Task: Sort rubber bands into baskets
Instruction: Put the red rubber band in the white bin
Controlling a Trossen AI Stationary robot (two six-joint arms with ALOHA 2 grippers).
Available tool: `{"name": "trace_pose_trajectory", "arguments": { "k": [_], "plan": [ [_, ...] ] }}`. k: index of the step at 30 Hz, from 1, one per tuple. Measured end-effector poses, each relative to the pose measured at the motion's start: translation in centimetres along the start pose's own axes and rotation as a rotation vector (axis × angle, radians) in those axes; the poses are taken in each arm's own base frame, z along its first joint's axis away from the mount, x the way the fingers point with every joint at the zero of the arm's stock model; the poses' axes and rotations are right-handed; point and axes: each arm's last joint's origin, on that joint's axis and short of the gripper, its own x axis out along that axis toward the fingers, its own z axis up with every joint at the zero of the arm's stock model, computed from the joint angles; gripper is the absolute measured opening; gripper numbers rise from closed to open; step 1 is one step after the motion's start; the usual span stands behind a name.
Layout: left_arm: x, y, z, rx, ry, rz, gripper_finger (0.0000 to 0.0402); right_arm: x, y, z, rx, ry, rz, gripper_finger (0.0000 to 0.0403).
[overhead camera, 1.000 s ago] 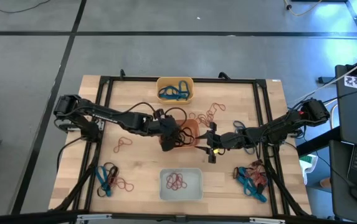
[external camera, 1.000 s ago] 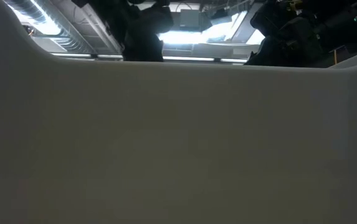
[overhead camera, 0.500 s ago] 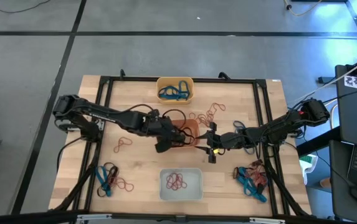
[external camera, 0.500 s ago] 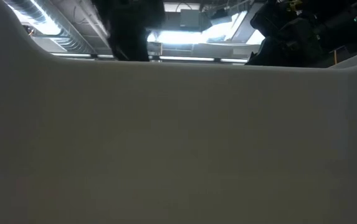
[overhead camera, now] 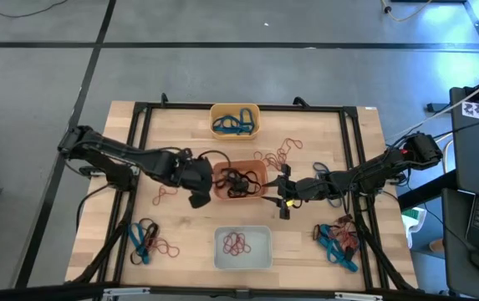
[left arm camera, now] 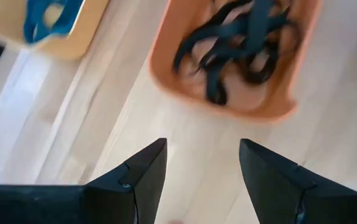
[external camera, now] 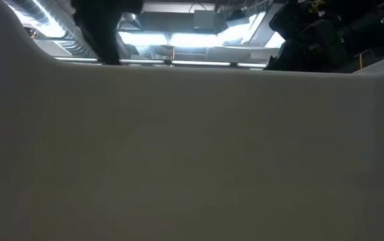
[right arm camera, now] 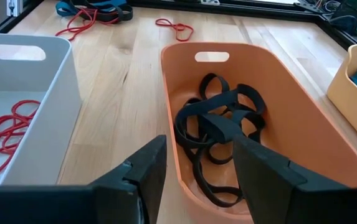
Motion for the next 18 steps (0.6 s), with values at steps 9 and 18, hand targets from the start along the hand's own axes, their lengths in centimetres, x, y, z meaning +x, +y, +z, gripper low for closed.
{"name": "trace_pose_trajectory", "arguments": {
  "k": [9, 18],
  "plan": [
    [1.4, 0.3, -3.6, -0.043, 0.130, 0.074, 0.0198, 0.0, 0.0, 0.0, -0.001, 0.004, 0.000, 0.0182],
    [2.2, 1.8, -6.8, -0.176, 0.215, 0.090, 0.0198, 0.0, 0.0, 0.1, 0.002, -0.006, 0.000, 0.0182]
  ]
}}
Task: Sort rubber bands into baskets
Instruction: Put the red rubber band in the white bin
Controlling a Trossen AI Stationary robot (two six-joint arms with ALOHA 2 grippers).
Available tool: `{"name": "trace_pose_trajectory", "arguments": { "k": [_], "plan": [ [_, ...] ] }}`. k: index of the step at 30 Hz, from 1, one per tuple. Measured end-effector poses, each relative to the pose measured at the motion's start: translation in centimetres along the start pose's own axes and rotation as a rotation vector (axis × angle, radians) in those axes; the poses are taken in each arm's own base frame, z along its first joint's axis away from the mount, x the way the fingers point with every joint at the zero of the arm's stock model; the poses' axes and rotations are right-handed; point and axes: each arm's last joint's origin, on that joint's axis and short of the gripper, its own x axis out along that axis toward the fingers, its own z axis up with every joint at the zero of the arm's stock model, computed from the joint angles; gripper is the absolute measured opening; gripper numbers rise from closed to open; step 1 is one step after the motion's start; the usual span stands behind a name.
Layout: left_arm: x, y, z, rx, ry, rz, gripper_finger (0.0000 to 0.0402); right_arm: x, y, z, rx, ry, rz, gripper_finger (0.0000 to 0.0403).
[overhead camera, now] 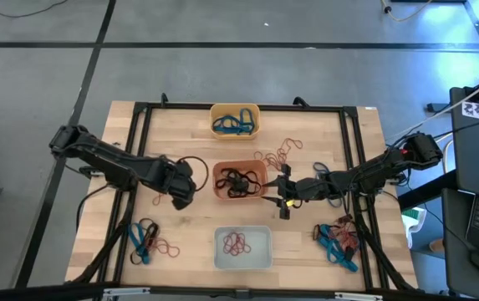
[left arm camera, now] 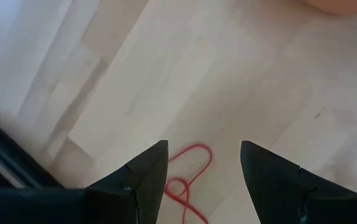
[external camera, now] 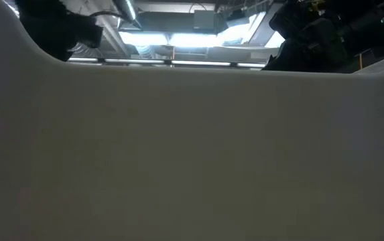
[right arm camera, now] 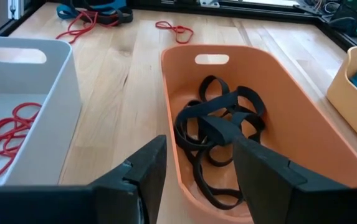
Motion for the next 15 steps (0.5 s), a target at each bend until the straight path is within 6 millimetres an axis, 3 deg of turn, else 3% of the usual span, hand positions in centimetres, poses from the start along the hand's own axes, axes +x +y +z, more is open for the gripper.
{"name": "trace_pose_trajectory", "arguments": {
  "k": [15],
  "plan": [
    [5.1, 1.3, -3.9, -0.271, 0.249, 0.044, 0.0198, 0.0, 0.0, 0.0, 0.000, -0.001, 0.000, 0.0182]
  ]
}}
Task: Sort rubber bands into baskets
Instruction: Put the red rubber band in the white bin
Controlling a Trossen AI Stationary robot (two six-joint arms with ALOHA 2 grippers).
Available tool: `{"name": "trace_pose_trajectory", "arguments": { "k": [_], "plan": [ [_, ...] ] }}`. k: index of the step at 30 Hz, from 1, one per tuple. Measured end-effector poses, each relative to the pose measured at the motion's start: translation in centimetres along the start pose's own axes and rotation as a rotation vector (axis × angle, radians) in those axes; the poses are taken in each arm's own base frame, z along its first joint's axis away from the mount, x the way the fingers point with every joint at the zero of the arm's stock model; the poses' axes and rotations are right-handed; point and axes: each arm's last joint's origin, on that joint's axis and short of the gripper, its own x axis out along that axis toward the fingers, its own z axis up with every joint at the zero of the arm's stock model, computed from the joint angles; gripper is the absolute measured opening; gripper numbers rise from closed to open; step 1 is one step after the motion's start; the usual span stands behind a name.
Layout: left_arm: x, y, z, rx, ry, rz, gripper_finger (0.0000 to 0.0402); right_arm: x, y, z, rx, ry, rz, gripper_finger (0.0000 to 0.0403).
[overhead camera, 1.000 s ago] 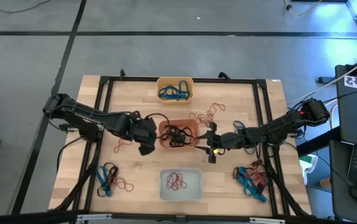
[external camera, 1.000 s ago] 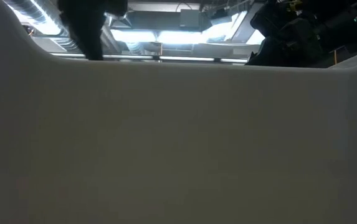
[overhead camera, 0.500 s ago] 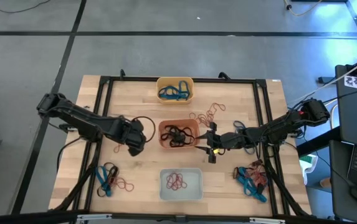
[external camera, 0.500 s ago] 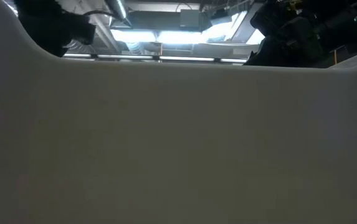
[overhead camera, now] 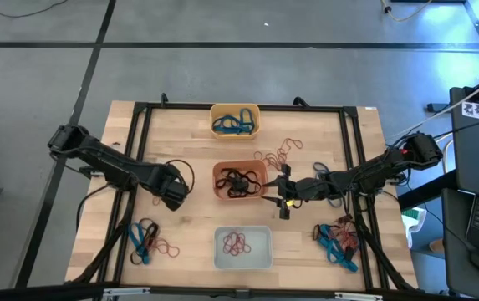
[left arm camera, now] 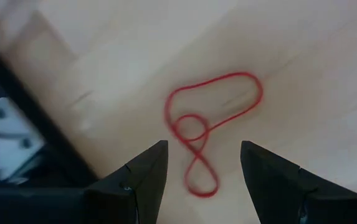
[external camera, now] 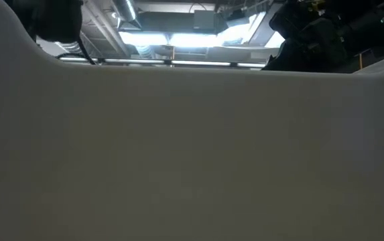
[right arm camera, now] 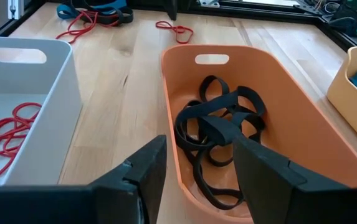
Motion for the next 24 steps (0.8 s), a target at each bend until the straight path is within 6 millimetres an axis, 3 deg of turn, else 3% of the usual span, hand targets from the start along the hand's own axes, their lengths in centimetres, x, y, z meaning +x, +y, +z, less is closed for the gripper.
{"name": "trace_pose_trajectory", "arguments": {
  "k": [16, 24],
  "plan": [
    [3.7, 0.6, -0.3, -0.150, 0.002, -0.048, 0.0198, 0.0, 0.0, 0.0, 0.000, 0.000, 0.000, 0.0182],
    [4.4, 0.9, -0.5, -0.152, -0.001, -0.060, 0.0193, 0.0, 0.0, 0.0, 0.000, 0.000, 0.000, 0.0182]
  ]
}}
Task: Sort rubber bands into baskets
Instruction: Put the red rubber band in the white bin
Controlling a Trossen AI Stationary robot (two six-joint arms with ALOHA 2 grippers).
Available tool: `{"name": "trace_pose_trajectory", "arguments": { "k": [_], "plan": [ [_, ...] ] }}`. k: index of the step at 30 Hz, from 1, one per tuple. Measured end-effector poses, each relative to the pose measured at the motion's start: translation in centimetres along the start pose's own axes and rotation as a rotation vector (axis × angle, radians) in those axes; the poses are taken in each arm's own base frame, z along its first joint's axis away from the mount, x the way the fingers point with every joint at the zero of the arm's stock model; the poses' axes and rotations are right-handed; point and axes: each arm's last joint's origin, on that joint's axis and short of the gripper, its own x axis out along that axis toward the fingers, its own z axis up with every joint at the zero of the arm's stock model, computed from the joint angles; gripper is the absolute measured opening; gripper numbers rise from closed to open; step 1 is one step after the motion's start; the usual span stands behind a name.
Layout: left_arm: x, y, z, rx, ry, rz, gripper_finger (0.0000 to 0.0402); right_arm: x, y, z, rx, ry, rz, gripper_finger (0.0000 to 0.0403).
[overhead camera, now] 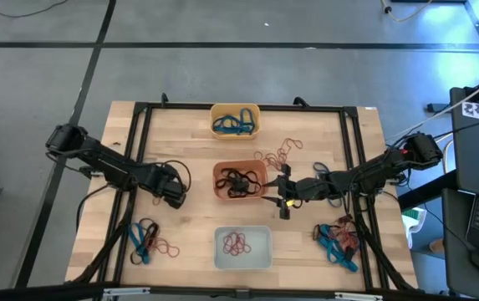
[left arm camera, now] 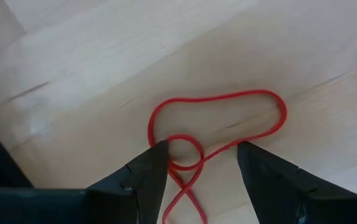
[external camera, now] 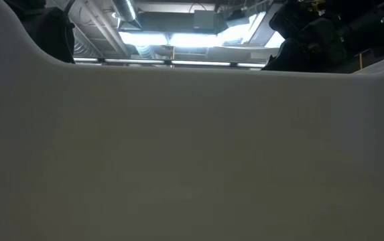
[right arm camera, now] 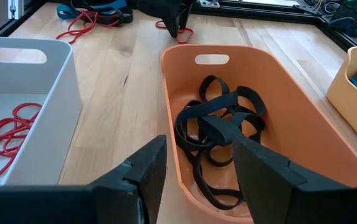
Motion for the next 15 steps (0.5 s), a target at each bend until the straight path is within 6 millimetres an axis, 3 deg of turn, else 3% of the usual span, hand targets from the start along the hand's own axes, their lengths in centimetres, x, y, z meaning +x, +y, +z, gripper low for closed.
{"name": "trace_pose_trajectory", "arguments": {
  "k": [15],
  "plan": [
    [0.08, -0.46, 0.08, 0.124, -0.010, -0.047, 0.0016, 0.00, 0.00, 0.00, 0.000, 0.000, 0.000, 0.0182]
  ]
}}
